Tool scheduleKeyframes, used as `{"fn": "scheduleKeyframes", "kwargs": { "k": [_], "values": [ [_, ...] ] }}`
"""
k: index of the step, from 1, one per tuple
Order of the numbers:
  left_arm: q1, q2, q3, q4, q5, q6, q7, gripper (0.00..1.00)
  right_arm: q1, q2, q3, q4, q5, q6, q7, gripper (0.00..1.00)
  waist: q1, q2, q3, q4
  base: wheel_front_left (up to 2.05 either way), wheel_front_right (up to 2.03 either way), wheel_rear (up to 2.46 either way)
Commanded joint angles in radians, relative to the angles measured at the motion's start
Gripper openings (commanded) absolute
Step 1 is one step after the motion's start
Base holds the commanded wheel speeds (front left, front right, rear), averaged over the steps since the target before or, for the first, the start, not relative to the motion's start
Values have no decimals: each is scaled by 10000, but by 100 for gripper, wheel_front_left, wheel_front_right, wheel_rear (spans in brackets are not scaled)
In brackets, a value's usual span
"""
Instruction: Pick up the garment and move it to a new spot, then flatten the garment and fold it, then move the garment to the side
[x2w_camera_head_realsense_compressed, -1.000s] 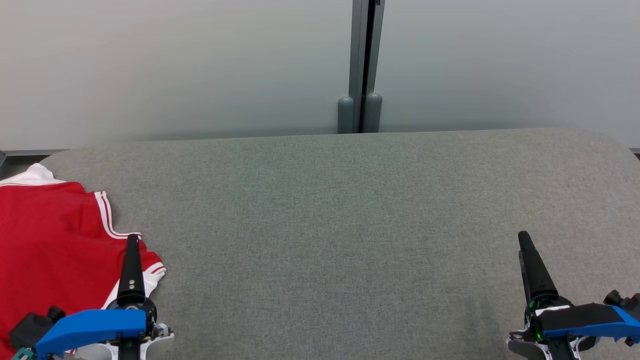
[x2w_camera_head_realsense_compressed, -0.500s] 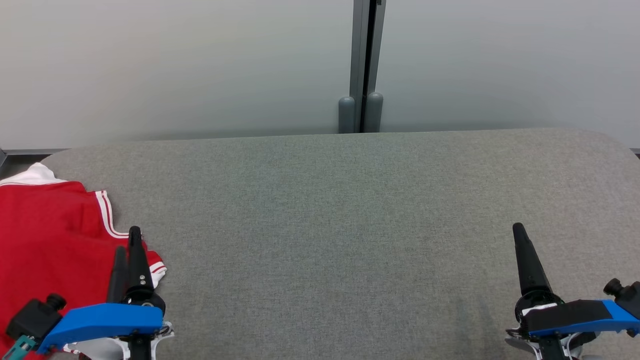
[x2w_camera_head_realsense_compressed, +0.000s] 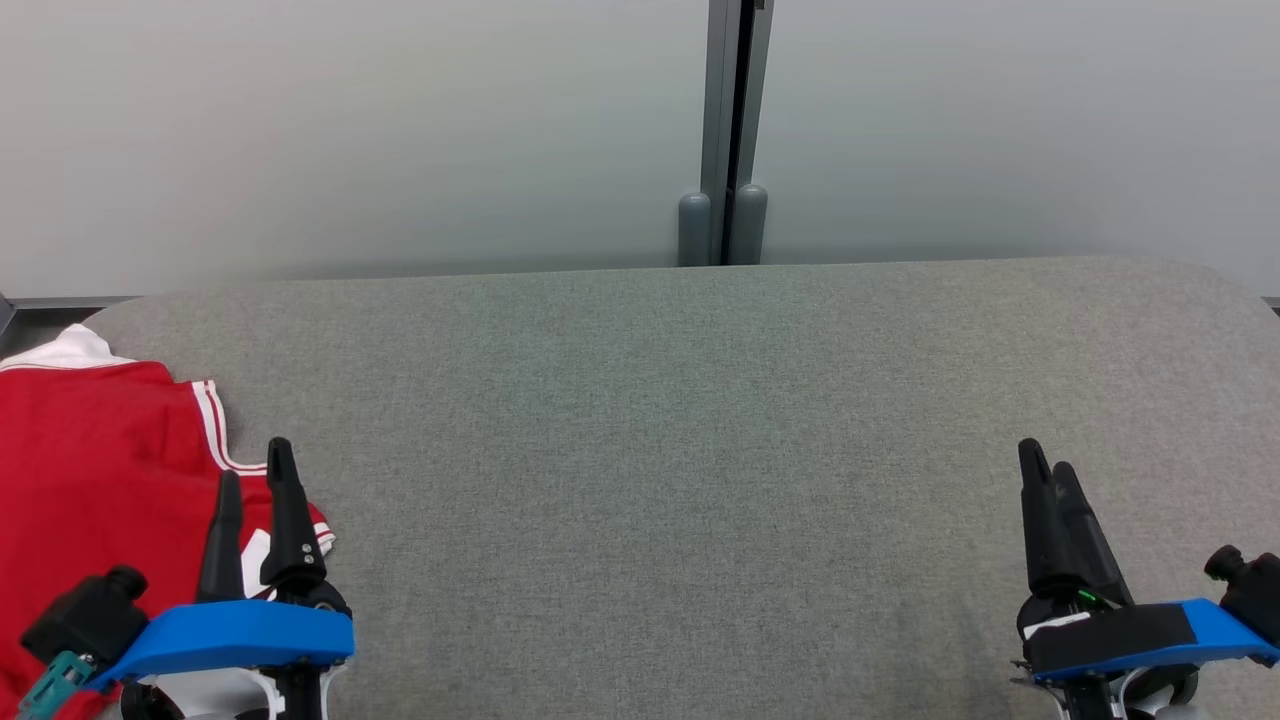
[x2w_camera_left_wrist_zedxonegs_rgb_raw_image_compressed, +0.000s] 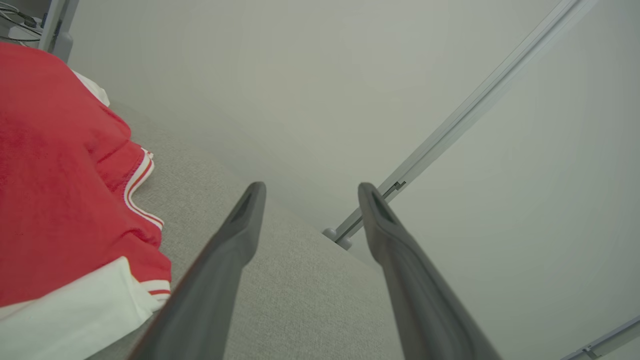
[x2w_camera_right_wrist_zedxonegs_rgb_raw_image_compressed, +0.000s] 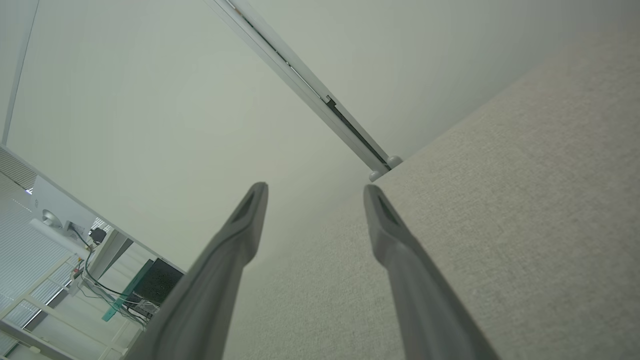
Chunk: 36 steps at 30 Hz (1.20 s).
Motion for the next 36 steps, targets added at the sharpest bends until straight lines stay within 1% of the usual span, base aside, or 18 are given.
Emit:
{"fn": "scheduleKeyframes", "kwargs": {
  "k": [1,15,36],
  "values": [
    [-170,85,-39,-172,454,57,-112,100,-41,-75,30,-172,-409,19,-108,100,0,0,1,3,0,0,0],
    [-126,219,-343,-81,2483,343,-496,100,45,-85,201,-364,-2344,22,-494,100,-1,0,10,13,0,0,0],
    [-61,436,-629,55,4402,617,-847,100,133,-100,321,-345,-4510,25,-958,100,-1,0,-32,62,0,0,0]
  ]
}}
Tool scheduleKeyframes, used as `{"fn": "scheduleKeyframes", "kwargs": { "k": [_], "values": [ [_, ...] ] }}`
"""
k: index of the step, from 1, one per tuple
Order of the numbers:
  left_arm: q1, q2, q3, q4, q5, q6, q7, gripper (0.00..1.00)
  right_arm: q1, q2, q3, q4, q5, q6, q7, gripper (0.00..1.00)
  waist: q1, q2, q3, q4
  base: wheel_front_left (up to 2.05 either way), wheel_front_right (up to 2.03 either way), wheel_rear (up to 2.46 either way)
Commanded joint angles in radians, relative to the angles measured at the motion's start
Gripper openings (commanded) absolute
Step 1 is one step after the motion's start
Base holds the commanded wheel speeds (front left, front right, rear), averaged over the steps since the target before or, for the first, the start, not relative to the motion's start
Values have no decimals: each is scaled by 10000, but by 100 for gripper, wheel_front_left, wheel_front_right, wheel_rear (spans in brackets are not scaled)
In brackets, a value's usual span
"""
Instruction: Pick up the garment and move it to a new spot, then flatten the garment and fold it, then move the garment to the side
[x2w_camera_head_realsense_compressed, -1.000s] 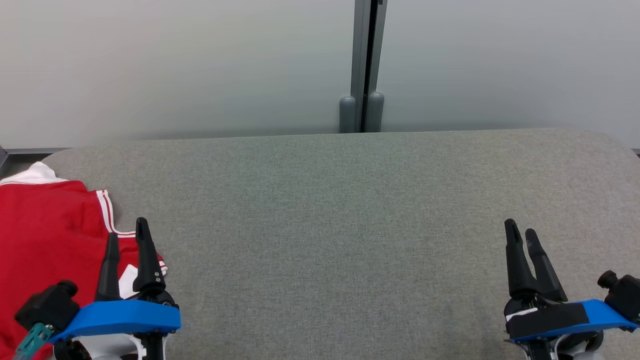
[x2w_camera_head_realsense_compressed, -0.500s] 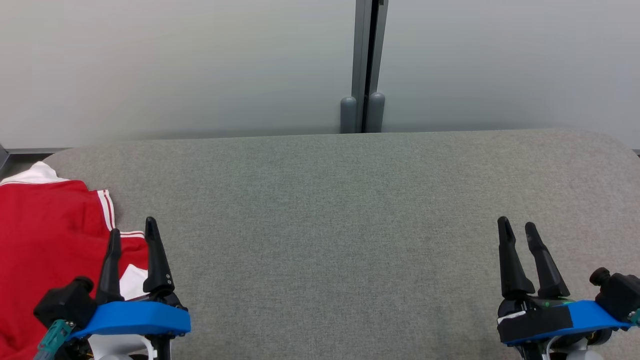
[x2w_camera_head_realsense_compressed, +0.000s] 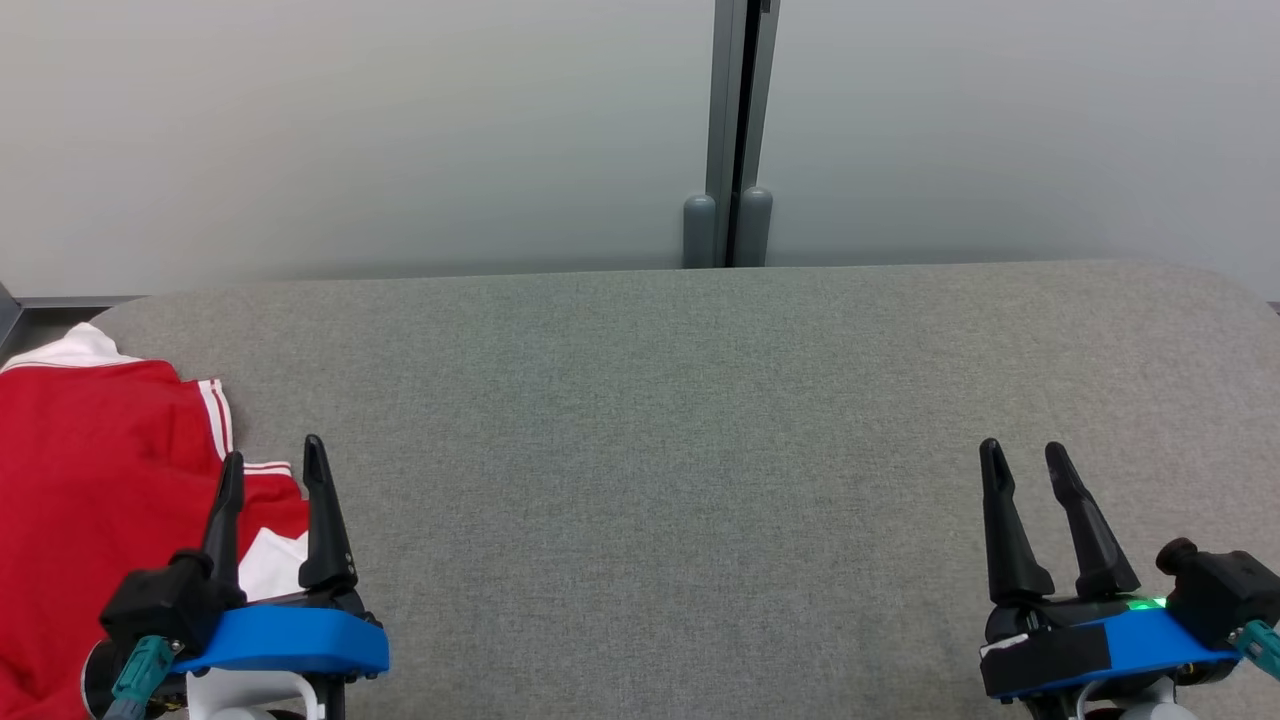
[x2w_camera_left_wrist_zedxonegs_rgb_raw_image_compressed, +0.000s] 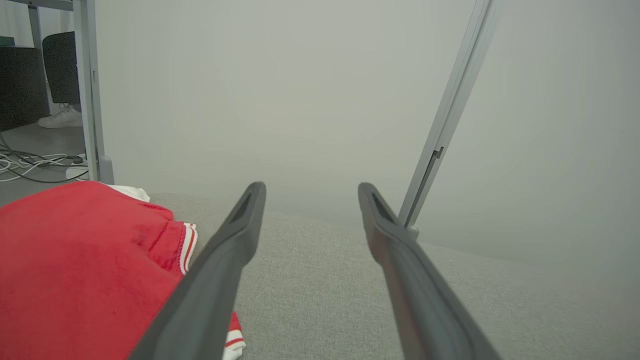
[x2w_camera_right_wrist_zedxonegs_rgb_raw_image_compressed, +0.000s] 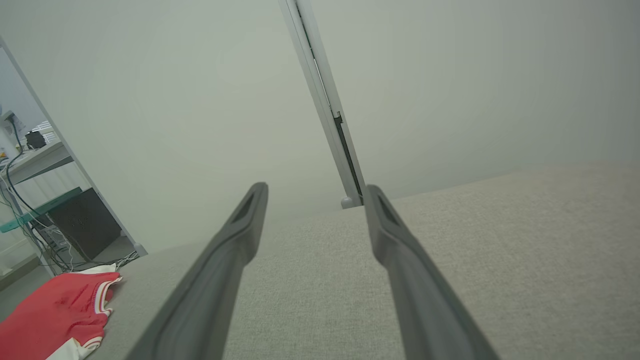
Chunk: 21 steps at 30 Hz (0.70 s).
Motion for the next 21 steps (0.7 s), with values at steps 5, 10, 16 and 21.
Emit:
{"fn": "scheduleKeyframes", "kwargs": {
  "k": [5,10,16,21],
  "values": [
    [-27,111,-59,-80,525,101,-110,100,70,-88,36,-28,-610,24,-171,100,1,0,0,31,0,0,0],
    [20,175,-119,-114,883,182,-158,100,95,-91,57,0,-1071,23,-272,100,1,0,1,54,0,0,0],
    [102,222,-197,-179,1295,267,-150,100,127,-94,103,40,-1554,24,-396,100,1,0,-5,61,0,0,0],
    [139,253,-249,-236,1616,322,-179,100,156,-96,137,36,-1904,24,-481,100,1,0,4,58,0,0,0]
  ]
}}
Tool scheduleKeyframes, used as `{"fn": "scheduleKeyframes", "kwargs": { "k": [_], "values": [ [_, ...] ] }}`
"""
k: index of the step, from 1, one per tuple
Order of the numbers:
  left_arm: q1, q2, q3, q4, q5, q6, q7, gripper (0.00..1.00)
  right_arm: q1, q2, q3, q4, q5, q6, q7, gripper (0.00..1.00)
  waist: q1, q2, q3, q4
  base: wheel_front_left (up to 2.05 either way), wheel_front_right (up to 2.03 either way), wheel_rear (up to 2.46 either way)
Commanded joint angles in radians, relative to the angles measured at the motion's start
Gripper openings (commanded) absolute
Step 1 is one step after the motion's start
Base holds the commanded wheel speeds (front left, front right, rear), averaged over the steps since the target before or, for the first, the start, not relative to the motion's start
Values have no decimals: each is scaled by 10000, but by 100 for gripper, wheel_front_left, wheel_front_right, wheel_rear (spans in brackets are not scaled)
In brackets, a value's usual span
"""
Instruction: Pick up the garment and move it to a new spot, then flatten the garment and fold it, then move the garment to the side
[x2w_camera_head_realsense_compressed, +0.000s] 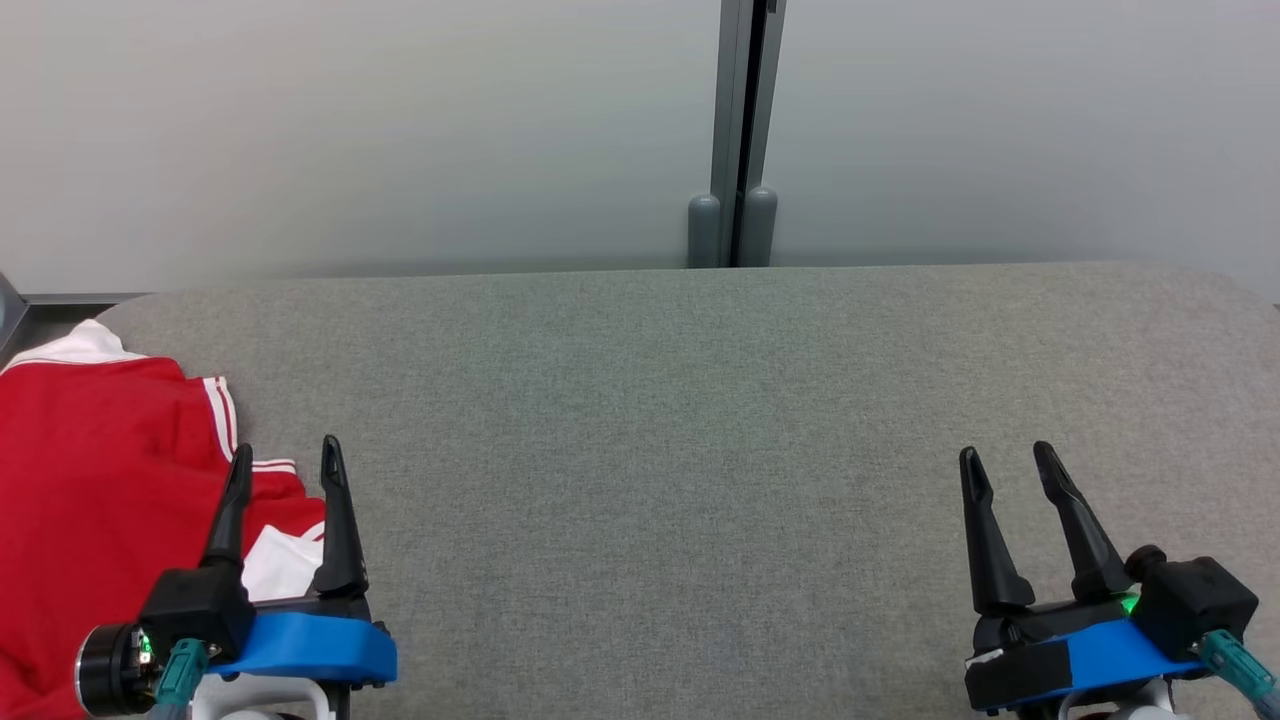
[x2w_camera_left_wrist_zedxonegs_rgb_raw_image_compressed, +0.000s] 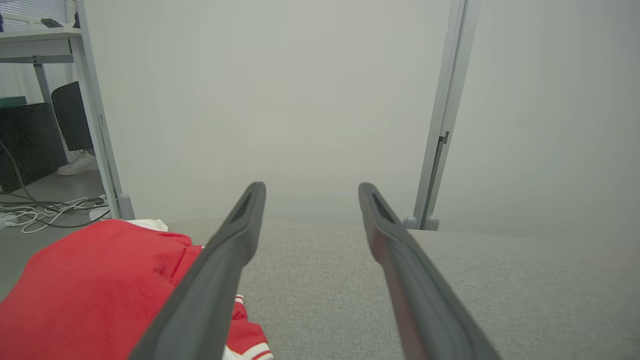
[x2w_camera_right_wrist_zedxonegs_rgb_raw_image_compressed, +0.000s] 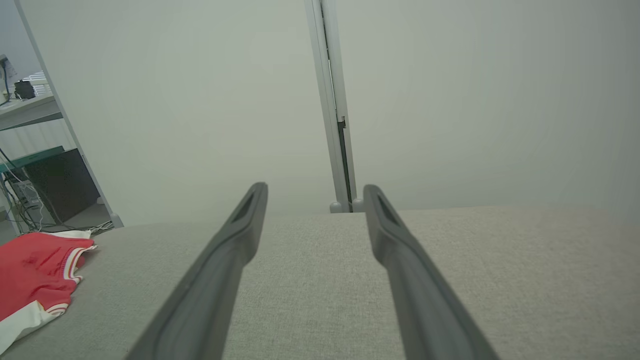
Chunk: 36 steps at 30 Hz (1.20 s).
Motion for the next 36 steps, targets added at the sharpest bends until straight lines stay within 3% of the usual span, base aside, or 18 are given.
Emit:
{"fn": "scheduleKeyframes", "kwargs": {
  "k": [1,11,36],
  "values": [
    [46,70,-9,-80,204,69,-51,100,118,-84,18,-21,-200,19,-87,100,0,0,16,0,0,0,0],
    [45,150,-124,-123,723,174,12,100,57,-87,31,36,-879,14,-247,100,0,0,36,18,0,0,0],
    [133,426,-246,-117,475,337,771,100,-11,-83,-109,490,-1143,14,-241,100,0,0,68,47,0,0,0]
  ]
}}
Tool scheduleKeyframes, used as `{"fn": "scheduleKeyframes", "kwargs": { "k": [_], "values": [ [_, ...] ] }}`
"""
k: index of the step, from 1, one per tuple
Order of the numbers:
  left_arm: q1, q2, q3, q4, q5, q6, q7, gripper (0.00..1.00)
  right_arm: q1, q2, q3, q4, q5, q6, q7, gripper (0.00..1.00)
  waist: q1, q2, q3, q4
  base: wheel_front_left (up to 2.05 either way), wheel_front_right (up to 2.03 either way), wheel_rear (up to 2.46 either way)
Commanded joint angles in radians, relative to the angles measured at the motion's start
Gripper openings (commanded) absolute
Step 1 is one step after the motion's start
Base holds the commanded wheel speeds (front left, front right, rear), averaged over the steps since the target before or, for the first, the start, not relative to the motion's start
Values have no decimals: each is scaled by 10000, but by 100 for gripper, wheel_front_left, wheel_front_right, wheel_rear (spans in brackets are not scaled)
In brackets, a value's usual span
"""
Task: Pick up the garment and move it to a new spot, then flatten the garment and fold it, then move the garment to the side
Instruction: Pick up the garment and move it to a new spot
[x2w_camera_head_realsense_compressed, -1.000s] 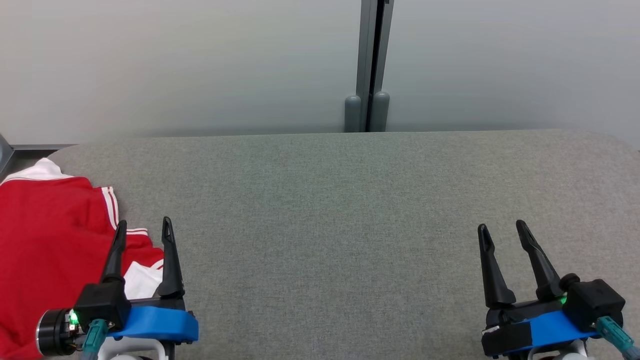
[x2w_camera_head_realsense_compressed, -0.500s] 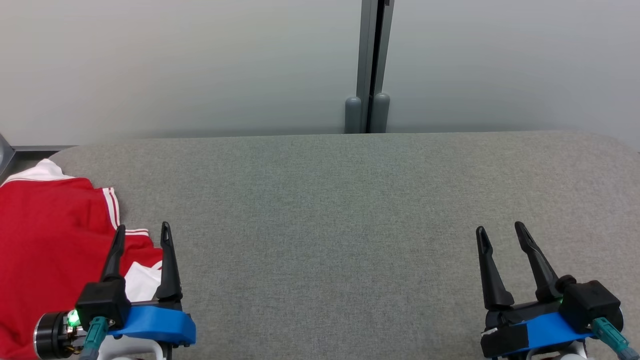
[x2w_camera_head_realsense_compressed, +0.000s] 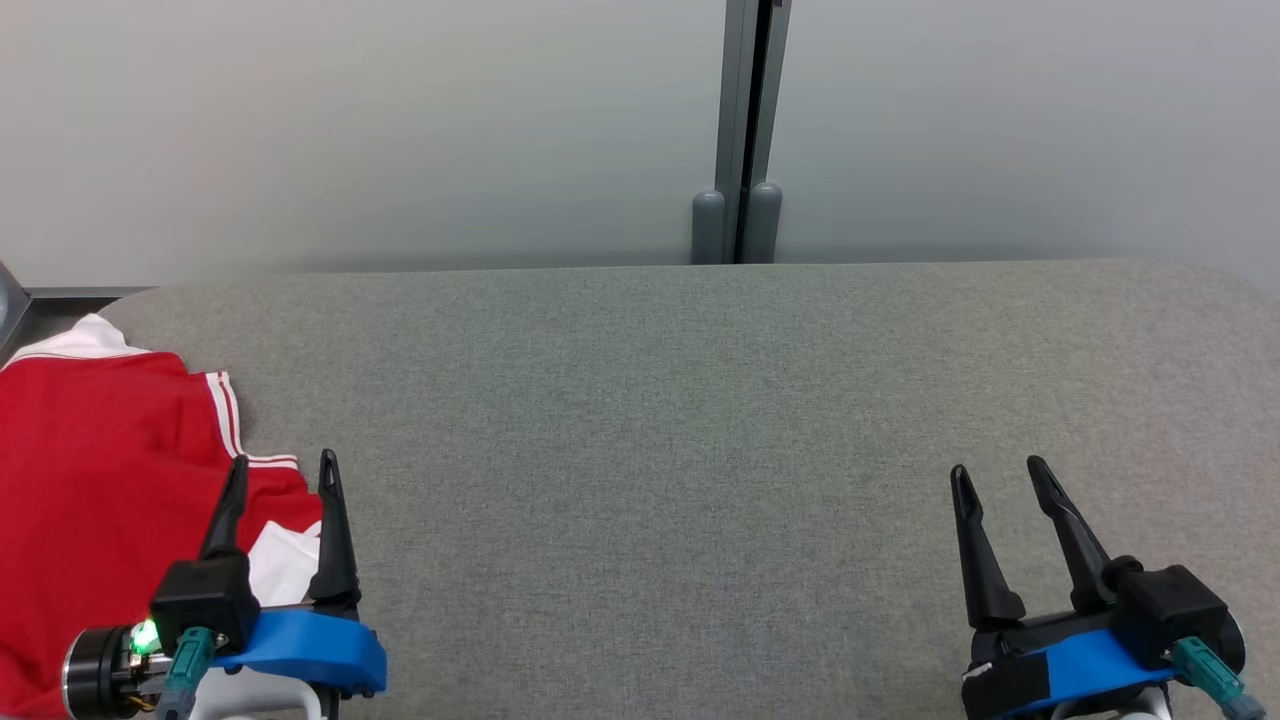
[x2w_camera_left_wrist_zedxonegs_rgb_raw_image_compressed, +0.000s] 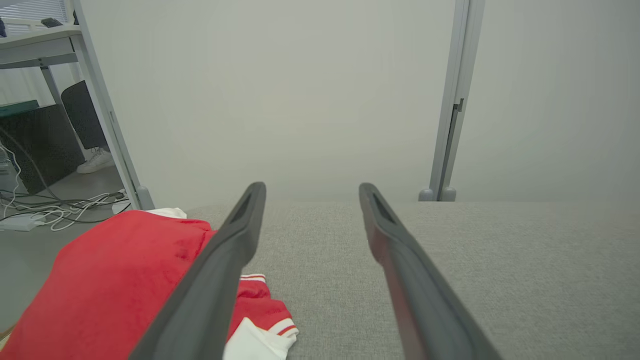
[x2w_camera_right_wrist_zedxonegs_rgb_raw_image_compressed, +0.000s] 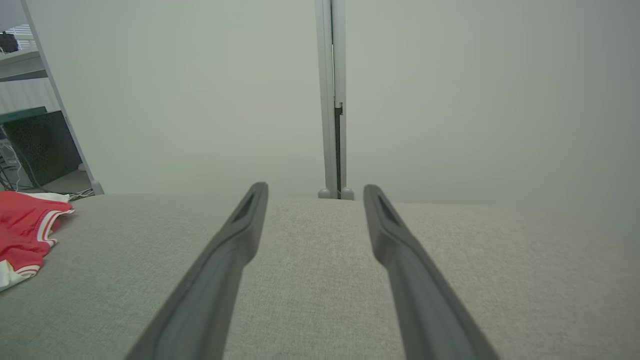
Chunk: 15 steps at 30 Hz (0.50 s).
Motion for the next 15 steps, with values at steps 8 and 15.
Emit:
{"fn": "scheduleKeyframes", "kwargs": {
  "k": [8,15],
  "values": [
    [130,143,-103,-39,83,203,507,100,-25,-68,-92,255,-224,4,-42,100,0,-1,-47,-22,0,0,0],
    [209,277,-269,-78,33,94,883,100,-113,-68,-142,460,-424,4,-42,100,0,-1,-78,-12,0,0,0]
  ]
}}
